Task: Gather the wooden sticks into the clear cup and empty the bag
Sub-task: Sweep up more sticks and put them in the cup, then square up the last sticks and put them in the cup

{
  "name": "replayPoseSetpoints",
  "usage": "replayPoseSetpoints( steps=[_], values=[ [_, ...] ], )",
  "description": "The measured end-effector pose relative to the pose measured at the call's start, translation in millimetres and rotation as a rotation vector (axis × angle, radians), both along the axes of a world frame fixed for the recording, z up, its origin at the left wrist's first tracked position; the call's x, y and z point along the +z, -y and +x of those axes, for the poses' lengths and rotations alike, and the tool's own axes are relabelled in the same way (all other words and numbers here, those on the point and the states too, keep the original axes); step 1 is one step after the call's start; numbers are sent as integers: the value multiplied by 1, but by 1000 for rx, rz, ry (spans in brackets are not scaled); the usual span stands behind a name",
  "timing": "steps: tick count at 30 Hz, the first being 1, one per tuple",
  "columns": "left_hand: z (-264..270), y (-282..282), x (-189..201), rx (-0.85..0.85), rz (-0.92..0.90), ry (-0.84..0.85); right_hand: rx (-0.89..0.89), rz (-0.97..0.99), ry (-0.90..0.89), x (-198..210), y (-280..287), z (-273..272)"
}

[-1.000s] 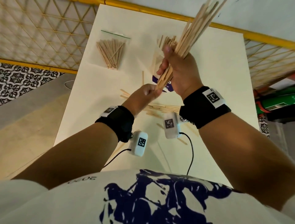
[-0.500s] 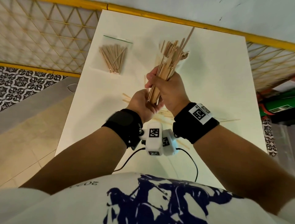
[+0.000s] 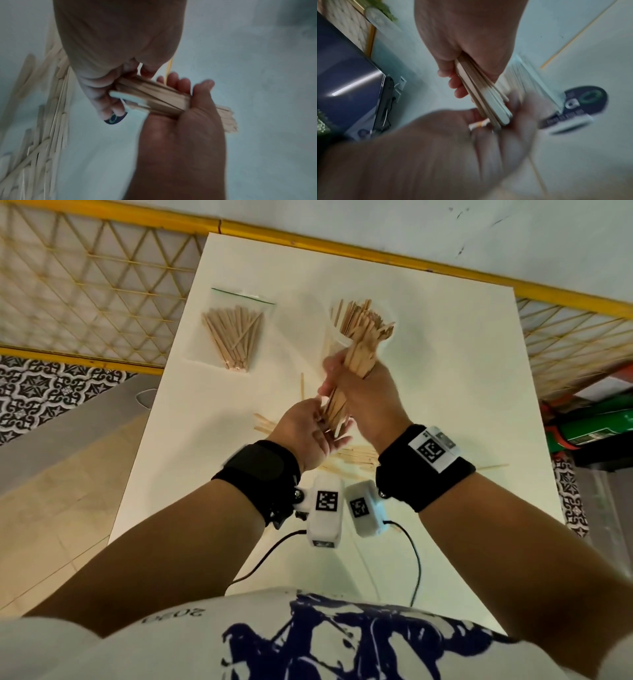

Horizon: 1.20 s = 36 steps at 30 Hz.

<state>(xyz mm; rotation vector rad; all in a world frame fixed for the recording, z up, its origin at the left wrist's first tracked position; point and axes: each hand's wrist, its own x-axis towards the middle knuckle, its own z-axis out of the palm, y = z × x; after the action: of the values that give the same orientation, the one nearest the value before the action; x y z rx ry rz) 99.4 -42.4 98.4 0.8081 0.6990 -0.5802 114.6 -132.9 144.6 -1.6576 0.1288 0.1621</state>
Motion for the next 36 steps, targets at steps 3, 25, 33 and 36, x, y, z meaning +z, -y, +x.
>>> replayPoseSetpoints(
  steps=[3,25,33,36],
  values=[
    [10,-14,-12,-66,100,50,-170,67,179,32,15,45],
    [-1,-67,-74,-300,917,558,369,-1281,356,-23,19,99],
    [6,-49,-94,-907,1420,675,406,-1417,450,-19,32,89],
    [3,-41,-99,-1114,1500,753,210,-1297,521,-12,48,81]
  ],
)
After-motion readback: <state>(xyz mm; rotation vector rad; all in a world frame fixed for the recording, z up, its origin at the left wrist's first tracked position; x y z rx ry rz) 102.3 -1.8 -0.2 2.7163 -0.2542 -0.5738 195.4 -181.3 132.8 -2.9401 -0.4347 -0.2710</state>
